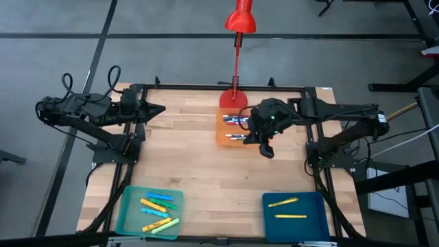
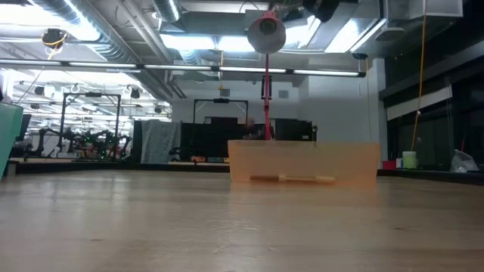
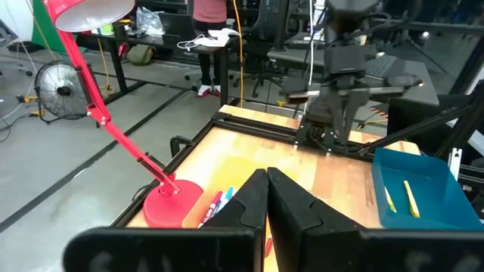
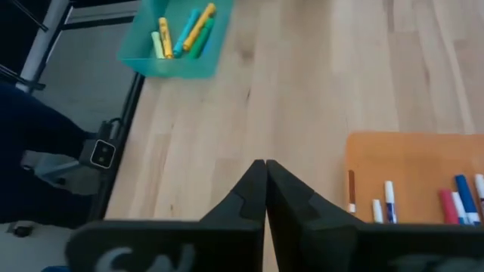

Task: Pick & Place Markers
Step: Return to Home Position

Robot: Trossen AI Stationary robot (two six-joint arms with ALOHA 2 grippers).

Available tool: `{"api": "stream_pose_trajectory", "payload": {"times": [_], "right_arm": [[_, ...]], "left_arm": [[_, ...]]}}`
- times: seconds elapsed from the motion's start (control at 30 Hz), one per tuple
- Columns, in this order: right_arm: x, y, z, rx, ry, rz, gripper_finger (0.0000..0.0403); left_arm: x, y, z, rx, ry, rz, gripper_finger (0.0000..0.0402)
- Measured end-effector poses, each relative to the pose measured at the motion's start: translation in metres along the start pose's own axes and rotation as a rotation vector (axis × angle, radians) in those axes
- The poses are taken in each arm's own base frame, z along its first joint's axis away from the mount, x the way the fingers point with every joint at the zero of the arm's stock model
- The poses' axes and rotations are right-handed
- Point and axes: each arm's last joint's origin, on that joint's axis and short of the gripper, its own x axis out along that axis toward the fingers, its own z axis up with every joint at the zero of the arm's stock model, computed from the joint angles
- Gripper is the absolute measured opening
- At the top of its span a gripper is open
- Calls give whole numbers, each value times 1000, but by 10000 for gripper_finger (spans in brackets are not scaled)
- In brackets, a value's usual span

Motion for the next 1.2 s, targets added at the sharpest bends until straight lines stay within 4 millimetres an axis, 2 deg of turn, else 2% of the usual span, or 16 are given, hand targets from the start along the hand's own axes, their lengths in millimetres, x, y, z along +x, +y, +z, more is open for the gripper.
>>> {"api": "stream_pose_trajectory", "payload": {"times": [0.23,0.57,0.8,1.2], "right_arm": [[-7,21,0,-67,-48,-10,4],[-7,37,14,-137,-208,13,5],[-7,42,18,-170,-266,-52,6],[-8,46,21,-228,-308,-60,3]], "left_arm": [[0,0,0,-1,0,0,3],[0,-1,0,-3,6,-26,5],[0,-1,0,-2,6,-27,8],[0,-1,0,0,6,-28,6]]}}
